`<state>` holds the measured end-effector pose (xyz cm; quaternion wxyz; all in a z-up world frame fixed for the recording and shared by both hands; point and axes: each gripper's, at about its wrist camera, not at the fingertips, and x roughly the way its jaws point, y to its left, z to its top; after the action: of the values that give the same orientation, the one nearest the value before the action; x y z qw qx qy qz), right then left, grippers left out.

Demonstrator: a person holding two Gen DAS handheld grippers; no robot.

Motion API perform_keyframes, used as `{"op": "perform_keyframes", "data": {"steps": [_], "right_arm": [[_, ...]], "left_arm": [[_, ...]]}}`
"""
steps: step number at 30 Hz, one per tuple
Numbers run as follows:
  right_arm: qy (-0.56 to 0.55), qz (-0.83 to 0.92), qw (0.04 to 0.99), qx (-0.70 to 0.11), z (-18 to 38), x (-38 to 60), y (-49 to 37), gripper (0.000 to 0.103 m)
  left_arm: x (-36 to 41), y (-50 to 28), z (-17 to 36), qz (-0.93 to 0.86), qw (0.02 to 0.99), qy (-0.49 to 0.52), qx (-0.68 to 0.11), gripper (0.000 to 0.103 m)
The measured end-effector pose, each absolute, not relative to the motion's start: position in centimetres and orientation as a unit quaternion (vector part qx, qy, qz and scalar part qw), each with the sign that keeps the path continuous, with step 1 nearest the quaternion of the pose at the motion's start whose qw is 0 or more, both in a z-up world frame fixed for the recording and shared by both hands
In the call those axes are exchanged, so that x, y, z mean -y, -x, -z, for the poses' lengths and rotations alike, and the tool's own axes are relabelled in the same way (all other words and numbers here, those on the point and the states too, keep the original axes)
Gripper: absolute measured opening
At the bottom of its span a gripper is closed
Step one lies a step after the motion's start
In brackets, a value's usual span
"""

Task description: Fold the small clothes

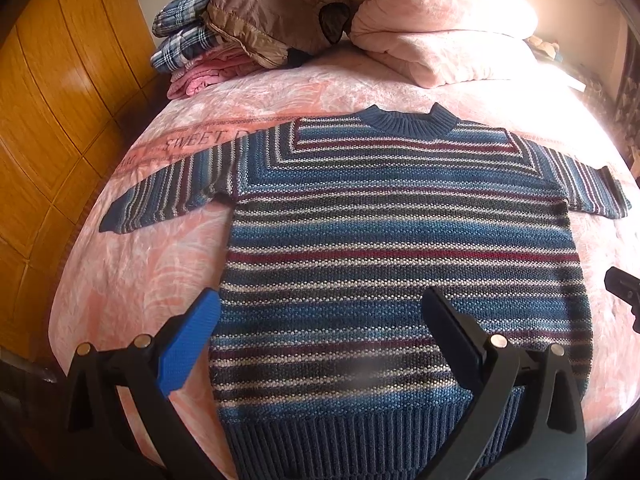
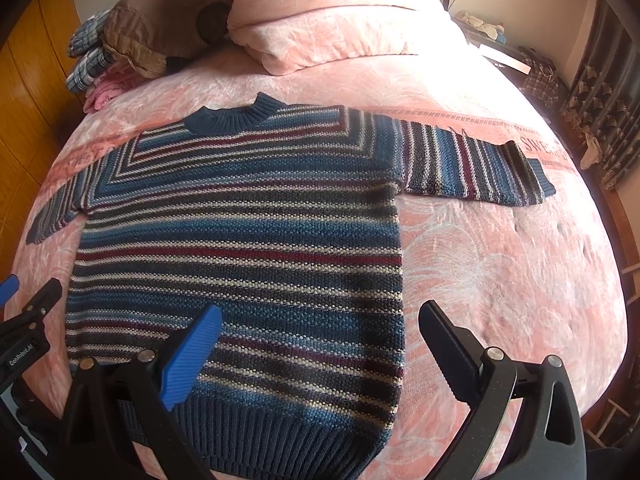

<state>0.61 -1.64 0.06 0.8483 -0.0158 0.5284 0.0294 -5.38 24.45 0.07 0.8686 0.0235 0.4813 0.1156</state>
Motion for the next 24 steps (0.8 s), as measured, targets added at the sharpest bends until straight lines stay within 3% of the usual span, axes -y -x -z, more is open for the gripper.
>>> {"op": "perform_keyframes", "data": {"steps": [24], "right_arm": [[0.017,-0.028,0.849,-0.527,0.05,1.85,-0.66,0.099]], "left_arm": [[-24.28,5.37,-0.10,-0.115,0.869,-0.028,-0.480,0.100]]}}
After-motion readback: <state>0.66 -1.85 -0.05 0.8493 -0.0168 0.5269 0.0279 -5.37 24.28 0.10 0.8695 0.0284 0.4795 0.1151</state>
